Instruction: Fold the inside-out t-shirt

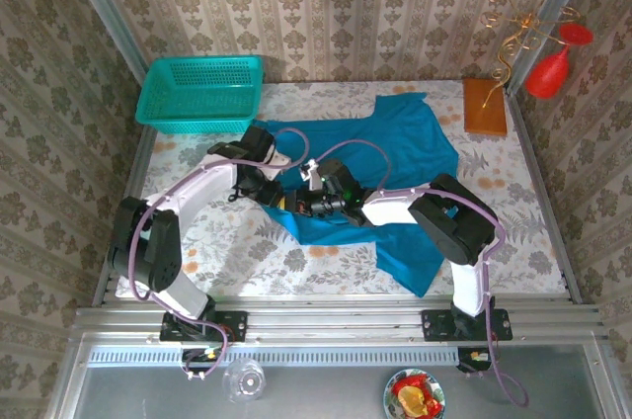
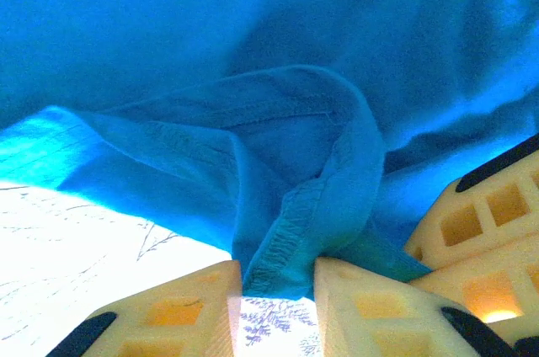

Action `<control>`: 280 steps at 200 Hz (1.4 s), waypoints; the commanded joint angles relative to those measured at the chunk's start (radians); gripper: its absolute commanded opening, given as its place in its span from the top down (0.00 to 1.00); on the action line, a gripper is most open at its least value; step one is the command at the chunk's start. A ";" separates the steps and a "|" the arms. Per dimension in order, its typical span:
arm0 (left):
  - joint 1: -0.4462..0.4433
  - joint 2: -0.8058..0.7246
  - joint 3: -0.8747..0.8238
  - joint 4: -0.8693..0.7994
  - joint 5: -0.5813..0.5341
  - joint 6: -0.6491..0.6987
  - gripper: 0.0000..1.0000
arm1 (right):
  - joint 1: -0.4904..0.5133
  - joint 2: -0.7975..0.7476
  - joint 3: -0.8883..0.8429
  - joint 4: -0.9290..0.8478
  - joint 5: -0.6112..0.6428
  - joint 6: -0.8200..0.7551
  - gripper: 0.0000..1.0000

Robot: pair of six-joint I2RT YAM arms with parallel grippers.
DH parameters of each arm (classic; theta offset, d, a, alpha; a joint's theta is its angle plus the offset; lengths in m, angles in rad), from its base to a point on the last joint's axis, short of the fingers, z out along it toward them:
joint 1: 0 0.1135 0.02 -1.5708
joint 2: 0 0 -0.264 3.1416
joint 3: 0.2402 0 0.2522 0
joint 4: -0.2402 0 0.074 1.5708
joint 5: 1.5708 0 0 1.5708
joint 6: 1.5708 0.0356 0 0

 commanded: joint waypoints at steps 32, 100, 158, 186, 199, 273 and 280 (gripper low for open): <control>0.007 -0.026 0.011 -0.020 0.103 0.057 0.64 | -0.017 0.004 0.025 0.130 -0.086 0.075 1.00; 0.013 -0.010 0.032 -0.032 0.187 0.084 0.60 | -0.030 0.003 0.015 0.124 -0.109 0.080 1.00; 0.049 -0.061 0.026 -0.067 0.233 0.122 0.61 | -0.039 -0.006 0.001 0.120 -0.110 0.082 1.00; 0.049 -0.042 0.040 -0.089 0.243 0.134 0.61 | -0.041 -0.006 -0.004 0.122 -0.116 0.084 1.00; 0.049 -0.049 0.040 -0.090 0.241 0.136 0.60 | -0.041 -0.007 -0.008 0.126 -0.116 0.087 1.00; 0.047 -0.014 0.047 -0.115 0.183 0.153 0.52 | -0.042 -0.015 -0.015 0.126 -0.122 0.087 1.00; 0.049 -0.007 0.049 -0.117 0.169 0.153 0.53 | -0.042 -0.016 -0.014 0.125 -0.123 0.087 1.00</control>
